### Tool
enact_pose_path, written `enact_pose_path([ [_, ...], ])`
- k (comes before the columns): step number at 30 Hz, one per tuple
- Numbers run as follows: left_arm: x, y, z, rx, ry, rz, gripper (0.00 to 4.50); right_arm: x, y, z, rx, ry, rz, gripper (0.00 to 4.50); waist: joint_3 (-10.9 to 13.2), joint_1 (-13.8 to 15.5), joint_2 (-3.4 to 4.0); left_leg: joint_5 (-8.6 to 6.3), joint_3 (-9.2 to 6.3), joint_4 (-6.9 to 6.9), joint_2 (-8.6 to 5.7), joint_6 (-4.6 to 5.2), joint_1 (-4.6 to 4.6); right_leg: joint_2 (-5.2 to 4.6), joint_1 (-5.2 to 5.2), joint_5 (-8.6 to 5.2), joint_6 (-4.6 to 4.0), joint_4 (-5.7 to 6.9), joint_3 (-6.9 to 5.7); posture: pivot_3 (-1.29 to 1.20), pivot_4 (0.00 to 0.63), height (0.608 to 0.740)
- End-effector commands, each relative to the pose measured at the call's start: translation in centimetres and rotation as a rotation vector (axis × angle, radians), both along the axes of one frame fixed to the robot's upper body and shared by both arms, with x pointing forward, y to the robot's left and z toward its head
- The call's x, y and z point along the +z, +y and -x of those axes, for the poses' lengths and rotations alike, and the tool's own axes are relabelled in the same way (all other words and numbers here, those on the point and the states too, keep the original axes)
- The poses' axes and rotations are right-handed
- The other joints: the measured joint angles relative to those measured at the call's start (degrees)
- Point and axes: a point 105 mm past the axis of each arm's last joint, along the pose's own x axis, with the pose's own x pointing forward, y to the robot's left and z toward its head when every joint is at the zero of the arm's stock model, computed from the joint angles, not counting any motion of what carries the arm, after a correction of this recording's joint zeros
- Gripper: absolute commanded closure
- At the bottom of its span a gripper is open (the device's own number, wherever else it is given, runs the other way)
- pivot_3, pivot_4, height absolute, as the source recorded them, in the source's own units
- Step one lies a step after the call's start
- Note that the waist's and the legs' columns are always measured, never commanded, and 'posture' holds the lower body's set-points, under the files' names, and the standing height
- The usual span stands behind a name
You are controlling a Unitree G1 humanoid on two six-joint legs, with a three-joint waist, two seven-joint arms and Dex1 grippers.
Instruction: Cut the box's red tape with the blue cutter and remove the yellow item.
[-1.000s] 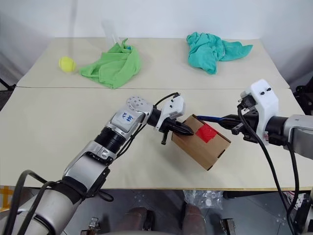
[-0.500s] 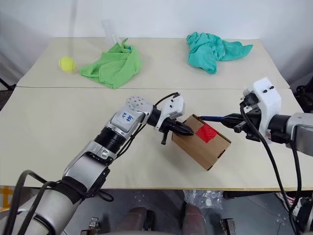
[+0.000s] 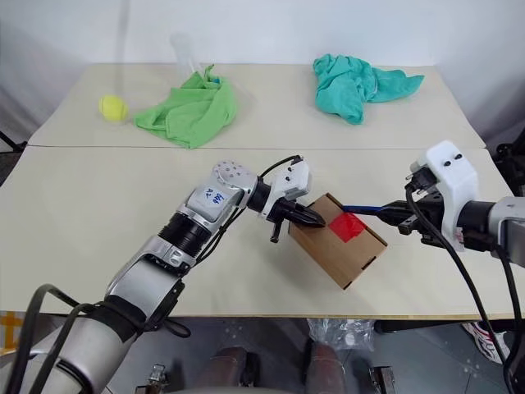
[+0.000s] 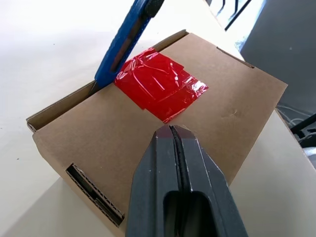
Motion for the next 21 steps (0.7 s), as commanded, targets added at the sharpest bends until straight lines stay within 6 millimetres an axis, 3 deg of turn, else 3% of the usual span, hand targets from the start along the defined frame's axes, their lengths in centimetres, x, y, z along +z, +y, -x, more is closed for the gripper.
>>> enact_pose_path([
  [1, -1.2, 0.2, -0.8, 0.053, -0.018, -0.099, 4.5, 0.3, -0.1, 0.3, 0.013, 0.021, 0.031, 4.35, 0.0, 0.1, 0.0, 0.0, -0.01, 0.01, 0.0, 0.01, 0.0, -0.01, 0.01, 0.01, 0.0, 0.0, 0.0, 0.0, 0.15, 0.74],
  [9, -2.5, 0.7, -1.3, 0.099, -0.011, -0.244, 4.5, 0.3, 0.4, 0.2, 0.052, 0.08, 0.057, 4.35, 0.0, 0.0, -0.04, 0.01, 0.01, 0.13, -0.01, 0.09, 0.04, -0.08, 0.09, 0.14, 0.01, -0.02, 0.04, 0.0, 0.15, 0.74],
  [21, -3.2, 0.3, -0.8, 0.091, -0.005, -0.295, 4.5, -1.1, 0.3, 0.3, 0.061, 0.159, 0.065, 4.35, -0.4, -0.1, -0.38, 0.01, -0.02, 0.11, -0.01, 0.09, 0.19, -0.27, 0.21, 0.18, -0.01, -0.06, -0.01, 0.0, 0.15, 0.74],
])
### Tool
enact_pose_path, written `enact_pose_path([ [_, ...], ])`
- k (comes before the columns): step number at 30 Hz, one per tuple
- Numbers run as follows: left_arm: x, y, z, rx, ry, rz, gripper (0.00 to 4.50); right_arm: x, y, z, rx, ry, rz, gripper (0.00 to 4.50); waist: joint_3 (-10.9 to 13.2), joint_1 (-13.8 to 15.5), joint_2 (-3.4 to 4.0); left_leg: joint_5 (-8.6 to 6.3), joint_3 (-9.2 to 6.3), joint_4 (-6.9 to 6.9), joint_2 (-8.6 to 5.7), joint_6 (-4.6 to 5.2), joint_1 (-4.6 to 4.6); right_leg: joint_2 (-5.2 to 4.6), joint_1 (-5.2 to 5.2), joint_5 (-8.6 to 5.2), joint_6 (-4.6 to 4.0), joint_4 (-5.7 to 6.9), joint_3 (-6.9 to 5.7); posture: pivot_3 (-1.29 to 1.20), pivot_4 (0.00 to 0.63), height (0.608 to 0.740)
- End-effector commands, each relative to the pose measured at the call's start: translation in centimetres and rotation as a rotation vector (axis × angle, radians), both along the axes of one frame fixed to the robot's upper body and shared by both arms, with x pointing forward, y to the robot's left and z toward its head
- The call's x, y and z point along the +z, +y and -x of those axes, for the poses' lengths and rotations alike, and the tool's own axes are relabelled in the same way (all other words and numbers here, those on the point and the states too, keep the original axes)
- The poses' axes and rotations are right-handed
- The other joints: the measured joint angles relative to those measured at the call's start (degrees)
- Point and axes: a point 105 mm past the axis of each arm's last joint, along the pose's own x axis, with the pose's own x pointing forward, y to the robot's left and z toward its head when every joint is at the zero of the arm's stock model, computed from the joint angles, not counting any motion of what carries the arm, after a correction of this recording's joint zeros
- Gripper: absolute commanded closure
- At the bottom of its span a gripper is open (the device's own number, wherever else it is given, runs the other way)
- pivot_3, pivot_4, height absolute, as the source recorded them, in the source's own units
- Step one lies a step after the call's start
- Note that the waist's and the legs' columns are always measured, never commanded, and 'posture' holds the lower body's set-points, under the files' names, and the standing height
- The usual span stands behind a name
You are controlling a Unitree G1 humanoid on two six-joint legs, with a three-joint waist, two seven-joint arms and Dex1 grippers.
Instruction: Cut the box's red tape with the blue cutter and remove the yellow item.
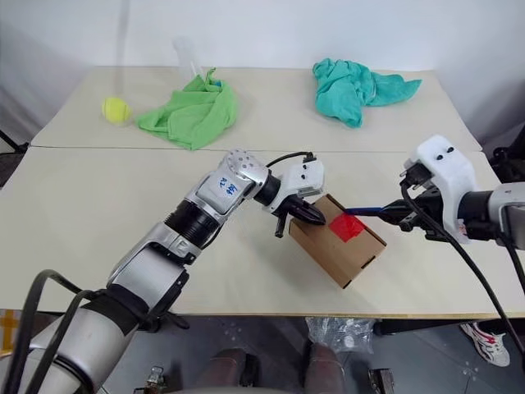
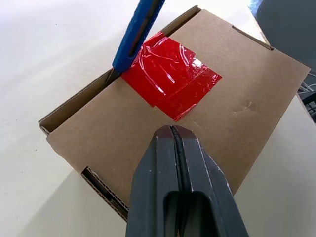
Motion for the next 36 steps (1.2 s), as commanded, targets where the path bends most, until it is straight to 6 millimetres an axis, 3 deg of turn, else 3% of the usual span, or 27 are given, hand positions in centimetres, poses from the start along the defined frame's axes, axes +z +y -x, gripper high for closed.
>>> enact_pose_path([
  [1, -3.2, 1.0, -0.3, 0.06, 0.035, -0.134, 4.5, -1.1, 0.2, 0.8, 0.032, 0.087, 0.012, 4.35, 0.0, 0.0, 0.0, 0.0, -0.01, 0.0, 0.0, 0.0, 0.02, -0.04, 0.02, 0.0, 0.0, -0.03, 0.0, 0.0, 0.15, 0.74],
  [36, -3.6, 1.0, -0.7, 0.108, 0.041, -0.122, 4.5, -1.0, -2.1, 4.6, 0.043, 0.27, 0.11, 4.35, 0.0, 0.9, -0.03, -0.06, -0.61, -0.11, -0.03, -0.06, 0.15, -0.39, 0.57, 0.0, 0.0, -0.56, -0.18, 0.0, 0.15, 0.74],
])
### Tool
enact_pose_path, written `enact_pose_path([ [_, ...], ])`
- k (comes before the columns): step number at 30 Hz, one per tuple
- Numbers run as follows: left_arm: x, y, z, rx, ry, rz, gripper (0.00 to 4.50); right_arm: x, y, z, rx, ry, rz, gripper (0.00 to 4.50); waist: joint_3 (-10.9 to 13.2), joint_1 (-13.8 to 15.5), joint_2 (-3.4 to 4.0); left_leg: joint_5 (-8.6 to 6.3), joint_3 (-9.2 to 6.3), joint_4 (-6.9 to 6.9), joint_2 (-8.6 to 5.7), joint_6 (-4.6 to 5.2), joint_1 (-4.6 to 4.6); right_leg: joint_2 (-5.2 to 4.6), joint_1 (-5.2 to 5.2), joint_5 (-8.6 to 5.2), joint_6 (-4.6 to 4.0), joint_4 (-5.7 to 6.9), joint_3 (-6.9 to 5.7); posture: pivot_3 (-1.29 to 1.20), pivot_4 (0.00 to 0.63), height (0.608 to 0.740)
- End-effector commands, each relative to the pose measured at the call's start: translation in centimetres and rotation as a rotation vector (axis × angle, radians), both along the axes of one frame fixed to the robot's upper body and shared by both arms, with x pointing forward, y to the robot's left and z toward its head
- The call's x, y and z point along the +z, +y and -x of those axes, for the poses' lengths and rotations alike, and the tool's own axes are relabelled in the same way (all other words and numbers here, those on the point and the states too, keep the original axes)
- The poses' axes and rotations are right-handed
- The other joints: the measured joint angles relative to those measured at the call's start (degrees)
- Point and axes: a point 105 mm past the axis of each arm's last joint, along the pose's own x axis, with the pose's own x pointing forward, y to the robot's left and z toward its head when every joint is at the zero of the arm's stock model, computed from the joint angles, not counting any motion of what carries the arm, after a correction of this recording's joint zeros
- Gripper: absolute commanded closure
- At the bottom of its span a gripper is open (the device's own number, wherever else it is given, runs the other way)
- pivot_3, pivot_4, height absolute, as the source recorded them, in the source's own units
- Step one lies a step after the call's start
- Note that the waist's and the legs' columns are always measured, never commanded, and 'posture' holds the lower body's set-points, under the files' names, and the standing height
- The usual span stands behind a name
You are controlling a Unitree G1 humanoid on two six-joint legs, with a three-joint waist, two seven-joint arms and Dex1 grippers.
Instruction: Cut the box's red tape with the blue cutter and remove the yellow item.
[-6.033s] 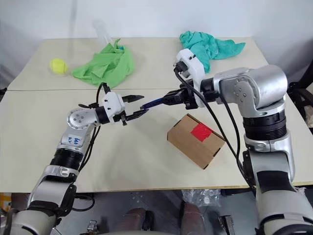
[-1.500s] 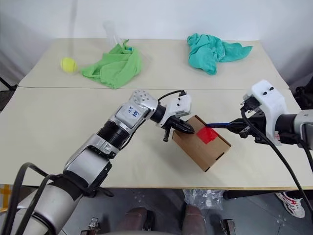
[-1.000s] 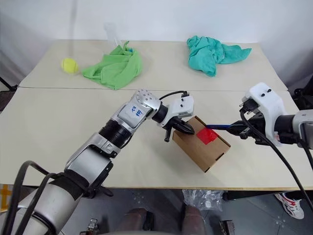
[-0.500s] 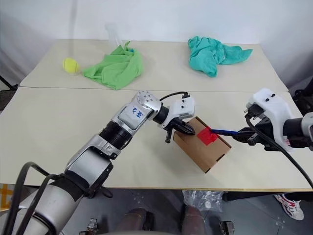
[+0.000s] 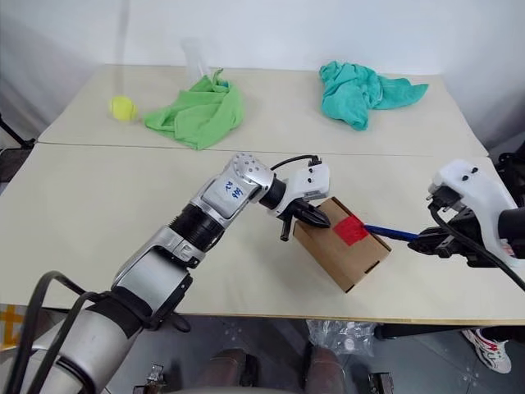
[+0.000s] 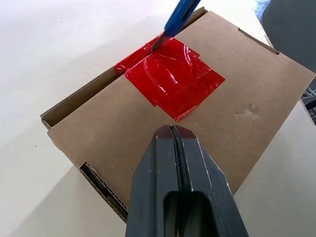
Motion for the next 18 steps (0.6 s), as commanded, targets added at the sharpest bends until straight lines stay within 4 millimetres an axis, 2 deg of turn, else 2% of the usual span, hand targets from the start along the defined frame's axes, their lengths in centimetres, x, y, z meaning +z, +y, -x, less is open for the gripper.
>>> enact_pose_path([
  [1, -3.3, 1.7, -1.1, 0.099, 0.035, -0.125, 4.5, -0.4, 0.7, 1.1, 0.054, 0.06, -0.009, 4.35, 0.0, 0.0, 0.0, 0.0, 0.0, 0.0, 0.0, 0.0, 0.01, -0.01, 0.0, 0.0, 0.0, -0.18, 0.01, 0.0, 0.15, 0.74],
  [12, -3.2, 1.6, -1.2, 0.094, 0.033, -0.125, 4.5, 0.1, 0.1, 1.6, 0.032, 0.061, 0.005, 4.35, 0.0, 0.4, 0.03, -0.01, -0.02, 0.0, 0.02, -0.02, 0.03, -0.02, 0.05, 0.0, 0.0, -0.25, 0.0, 0.0, 0.15, 0.74],
  [18, -3.3, 1.5, -1.3, 0.094, 0.033, -0.126, 4.5, 1.5, -0.2, 1.9, 0.001, 0.002, -0.027, 4.35, 0.0, 0.4, 0.03, -0.01, -0.02, 0.01, 0.02, -0.02, 0.02, -0.03, 0.04, 0.0, 0.0, -0.25, 0.01, 0.0, 0.15, 0.74],
])
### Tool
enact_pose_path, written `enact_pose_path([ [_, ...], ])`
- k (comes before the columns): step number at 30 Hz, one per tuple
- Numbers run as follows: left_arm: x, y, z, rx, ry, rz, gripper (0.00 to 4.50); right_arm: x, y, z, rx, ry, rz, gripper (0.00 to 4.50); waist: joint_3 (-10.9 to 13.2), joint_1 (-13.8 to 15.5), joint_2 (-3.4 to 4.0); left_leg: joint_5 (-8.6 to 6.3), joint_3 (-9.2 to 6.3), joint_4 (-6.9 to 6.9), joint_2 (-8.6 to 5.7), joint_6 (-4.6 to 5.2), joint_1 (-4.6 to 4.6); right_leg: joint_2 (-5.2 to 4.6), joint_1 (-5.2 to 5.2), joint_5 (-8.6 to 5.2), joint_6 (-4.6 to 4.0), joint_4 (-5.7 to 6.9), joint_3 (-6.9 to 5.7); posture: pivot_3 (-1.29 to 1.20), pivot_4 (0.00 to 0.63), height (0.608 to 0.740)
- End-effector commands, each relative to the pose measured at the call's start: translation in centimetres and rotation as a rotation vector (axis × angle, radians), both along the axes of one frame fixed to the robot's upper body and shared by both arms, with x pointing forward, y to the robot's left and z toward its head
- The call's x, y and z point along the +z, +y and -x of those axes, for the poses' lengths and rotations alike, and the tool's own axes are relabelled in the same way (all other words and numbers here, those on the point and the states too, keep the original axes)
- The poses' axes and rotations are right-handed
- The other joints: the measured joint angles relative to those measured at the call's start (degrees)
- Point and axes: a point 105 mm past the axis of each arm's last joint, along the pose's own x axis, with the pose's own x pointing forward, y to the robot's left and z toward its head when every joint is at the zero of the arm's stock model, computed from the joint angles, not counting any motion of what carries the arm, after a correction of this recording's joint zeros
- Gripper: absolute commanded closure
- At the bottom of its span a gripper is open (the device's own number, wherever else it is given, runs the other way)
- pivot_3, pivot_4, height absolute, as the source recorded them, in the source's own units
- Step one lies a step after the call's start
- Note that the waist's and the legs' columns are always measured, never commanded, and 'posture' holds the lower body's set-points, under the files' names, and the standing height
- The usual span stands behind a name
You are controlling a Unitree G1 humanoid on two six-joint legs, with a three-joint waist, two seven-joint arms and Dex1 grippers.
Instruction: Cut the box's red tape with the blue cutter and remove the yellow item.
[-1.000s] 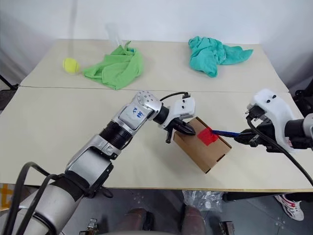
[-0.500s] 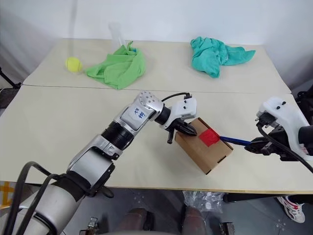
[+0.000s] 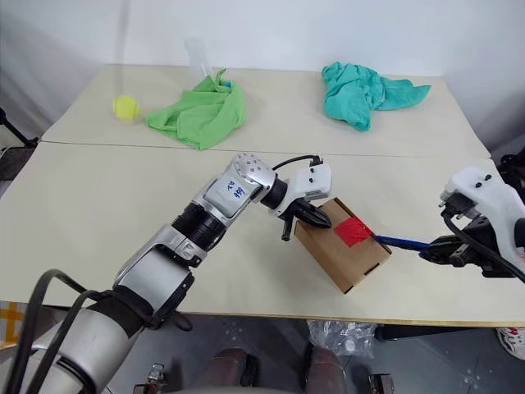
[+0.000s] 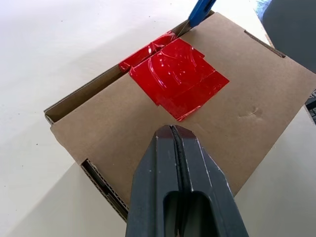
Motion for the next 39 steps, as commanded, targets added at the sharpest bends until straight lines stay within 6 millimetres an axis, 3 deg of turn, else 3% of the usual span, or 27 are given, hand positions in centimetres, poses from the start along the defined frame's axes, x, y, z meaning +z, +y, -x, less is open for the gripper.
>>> enact_pose_path([
  [1, -3.3, 1.7, -1.2, 0.095, 0.029, -0.127, 4.5, 1.4, 0.5, 0.9, 0.028, -0.037, -0.031, 4.35, 0.0, 0.0, 0.0, 0.0, 0.0, 0.0, 0.0, 0.0, 0.0, 0.0, 0.0, 0.0, 0.0, 0.0, 0.0, 0.0, 0.15, 0.74],
  [6, -3.3, 1.5, -1.2, 0.088, 0.027, -0.128, 4.5, 2.4, -0.2, 1.2, -0.007, -0.109, -0.058, 4.35, 0.0, 0.1, 0.0, 0.01, 0.0, 0.03, -0.01, 0.01, 0.01, -0.02, 0.04, 0.03, 0.03, 0.0, 0.01, 0.0, 0.15, 0.74],
  [11, -3.2, 1.4, -1.3, 0.077, 0.021, -0.127, 4.5, 5.1, -0.9, 0.9, -0.047, -0.324, -0.141, 4.35, 0.0, 0.1, -0.01, 0.0, 0.0, 0.04, -0.02, 0.01, 0.02, -0.04, 0.08, 0.12, 0.06, -0.05, 0.02, 0.0, 0.15, 0.74],
  [14, -3.1, 1.2, -1.2, 0.067, 0.016, -0.126, 4.5, 4.7, -1.8, -0.1, -0.098, -0.434, -0.156, 4.35, 0.0, 0.2, -0.04, -0.03, -0.02, 0.03, -0.03, -0.05, 0.01, -0.05, 0.09, 0.18, 0.04, -0.09, 0.03, 0.0, 0.15, 0.74],
  [18, -3.0, 0.9, -1.1, 0.051, 0.009, -0.12, 4.5, 2.0, -4.5, -2.0, -0.226, -0.589, -0.113, 4.35, -0.1, 0.4, -0.11, -0.02, -0.02, 0.02, -0.11, -0.04, 0.01, -0.02, 0.11, 0.23, 0.09, -0.1, 0.02, 0.0, 0.15, 0.74],
  [21, -2.8, 0.6, -1.0, 0.042, 0.004, -0.111, 4.5, -1.9, -7.1, -3.2, -0.366, -0.651, -0.084, 4.35, -0.1, 0.3, -0.12, 0.01, 0.02, -0.01, -0.24, 0.01, 0.02, 0.14, 0.11, 0.27, 0.17, -0.02, 0.0, 0.0, 0.15, 0.74],
  [26, -2.7, 0.5, -1.0, 0.038, 0.001, -0.111, 4.5, -8.5, -7.9, -3.6, -0.458, -0.605, -0.156, 4.35, -0.2, 0.1, 0.04, 0.18, 0.21, -0.1, -0.46, 0.31, 0.04, 0.13, 0.07, 0.38, 0.37, 0.02, -0.18, 0.0, 0.15, 0.74],
  [29, -2.5, 0.6, -1.1, 0.042, -0.003, -0.11, 4.5, -10.6, -7.6, -3.5, -0.455, -0.564, -0.181, 3.36, -0.2, 0.0, 0.07, 0.22, 0.22, -0.09, -0.5, 0.38, 0.05, 0.11, 0.07, 0.39, 0.39, -0.01, -0.16, 0.0, 0.15, 0.74],
  [32, -2.3, 0.8, -1.3, 0.054, -0.01, -0.106, 4.5, -11.2, -7.0, -3.5, -0.453, -0.55, -0.237, 2.38, -0.2, -0.1, 0.07, 0.23, 0.22, -0.09, -0.5, 0.42, 0.06, 0.09, 0.07, 0.39, 0.39, -0.06, -0.15, 0.0, 0.15, 0.74],
  [37, -1.6, 1.1, -1.9, 0.081, -0.03, -0.081, 4.5, -10.3, -6.7, -2.9, -0.41, -0.57, -0.172, 0.55, -0.2, -0.1, 0.07, 0.22, 0.19, -0.1, -0.5, 0.46, 0.04, 0.04, 0.06, 0.39, 0.39, -0.1, -0.09, 0.0, 0.15, 0.74],
  [39, -0.6, 1.2, -2.3, 0.102, -0.033, -0.041, 4.5, -9.3, -6.9, -2.7, -0.402, -0.596, -0.134, 0.04, -0.2, -0.1, 0.07, 0.21, 0.2, -0.1, -0.5, 0.47, 0.03, 0.03, 0.04, 0.39, 0.38, -0.1, -0.05, 0.0, 0.15, 0.74],
])
